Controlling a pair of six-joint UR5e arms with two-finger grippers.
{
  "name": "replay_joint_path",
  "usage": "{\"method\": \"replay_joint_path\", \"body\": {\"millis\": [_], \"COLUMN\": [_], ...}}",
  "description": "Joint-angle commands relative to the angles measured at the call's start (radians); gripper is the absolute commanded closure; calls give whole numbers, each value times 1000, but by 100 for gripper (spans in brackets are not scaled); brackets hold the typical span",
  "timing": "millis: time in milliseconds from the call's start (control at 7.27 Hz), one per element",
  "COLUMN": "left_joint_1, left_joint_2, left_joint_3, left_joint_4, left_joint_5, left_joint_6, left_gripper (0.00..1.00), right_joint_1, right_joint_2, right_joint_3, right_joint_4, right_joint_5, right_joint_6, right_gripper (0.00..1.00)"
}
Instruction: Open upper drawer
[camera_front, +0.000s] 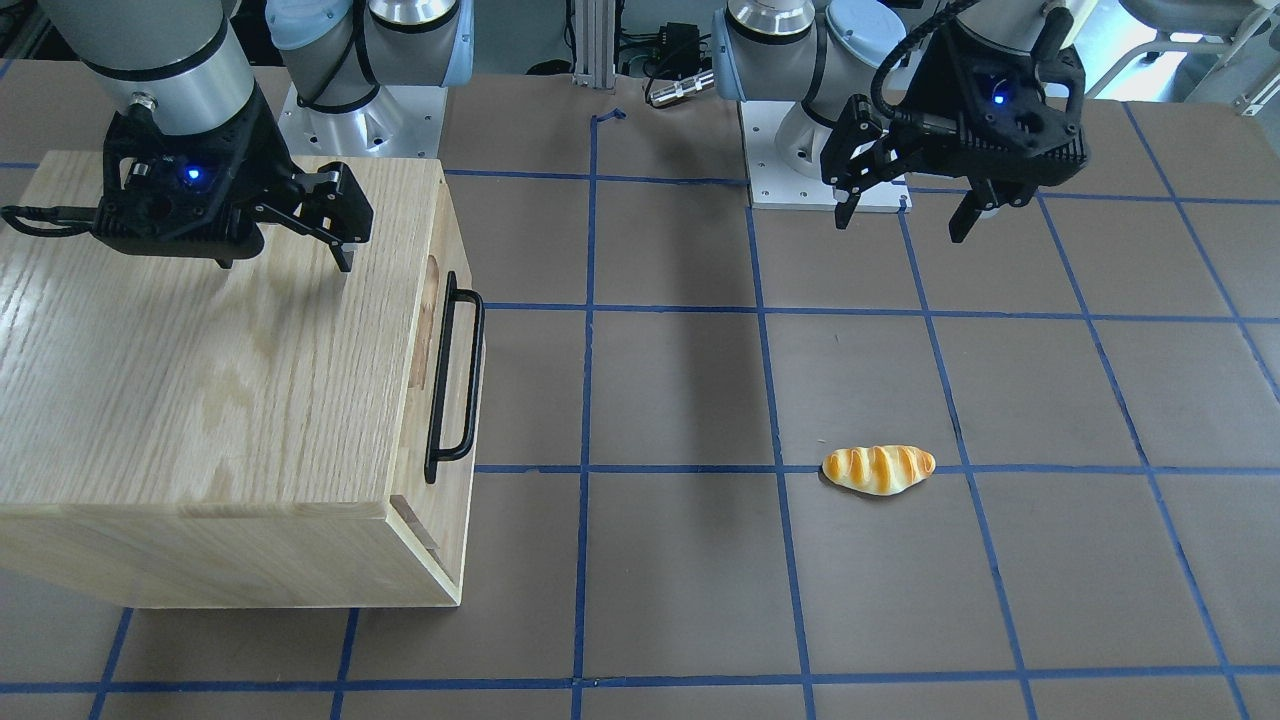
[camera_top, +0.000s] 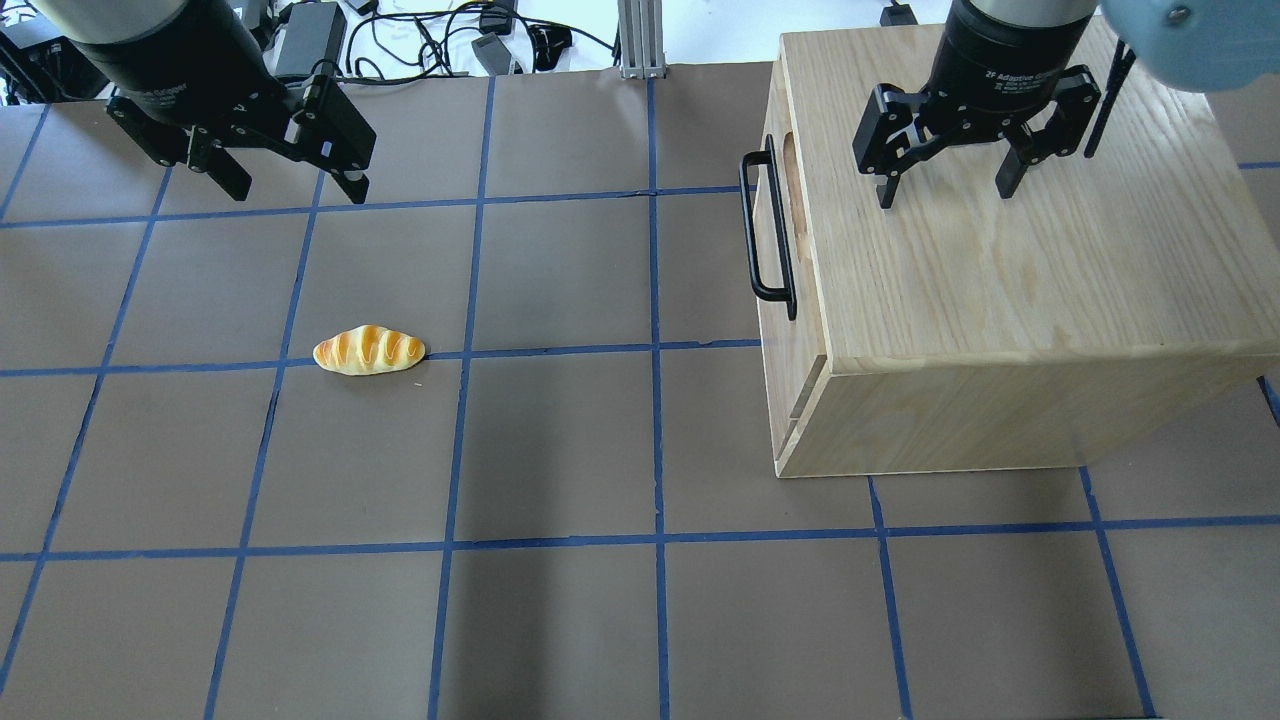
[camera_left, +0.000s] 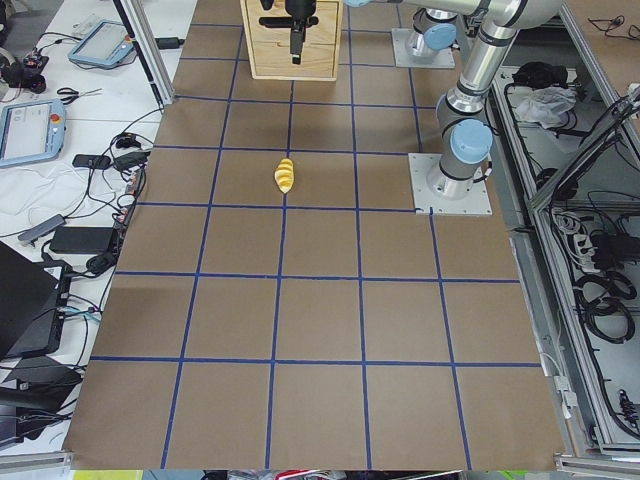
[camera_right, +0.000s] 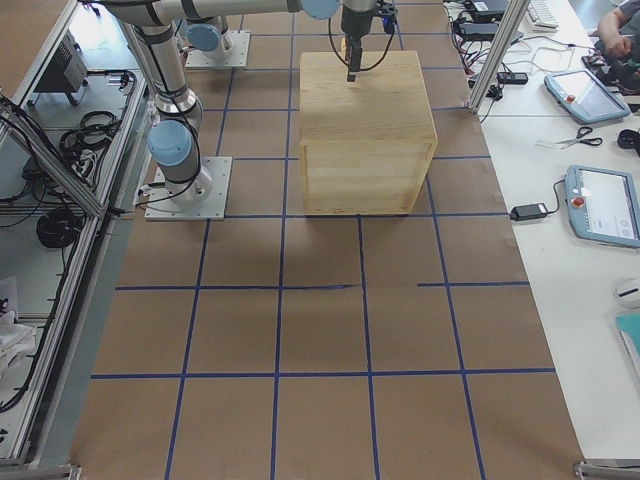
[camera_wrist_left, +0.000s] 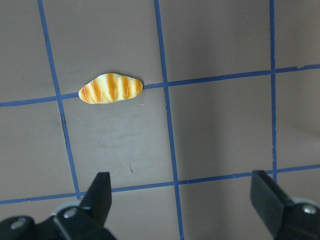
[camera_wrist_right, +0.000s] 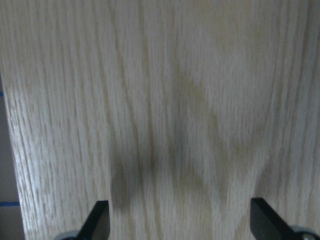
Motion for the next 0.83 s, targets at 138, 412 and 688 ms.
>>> {"method": "replay_joint_path", "body": {"millis": [138, 412, 688], "left_joint_1": [5, 4, 4], "left_joint_2": [-1, -12, -27], "left_joint_3": [4, 1, 2], "left_joint_4": [-4, 1, 4], "left_joint_5": [0, 0, 0], "left_joint_6": [0, 0, -1], "left_gripper": [0, 0, 0], "right_joint_1": [0, 0, 0], "right_joint_2": [0, 0, 0], "right_joint_3": [0, 0, 0], "right_joint_4": [0, 0, 0], "right_joint_5": [0, 0, 0], "right_joint_6": [0, 0, -2], "right_gripper": [0, 0, 0]}}
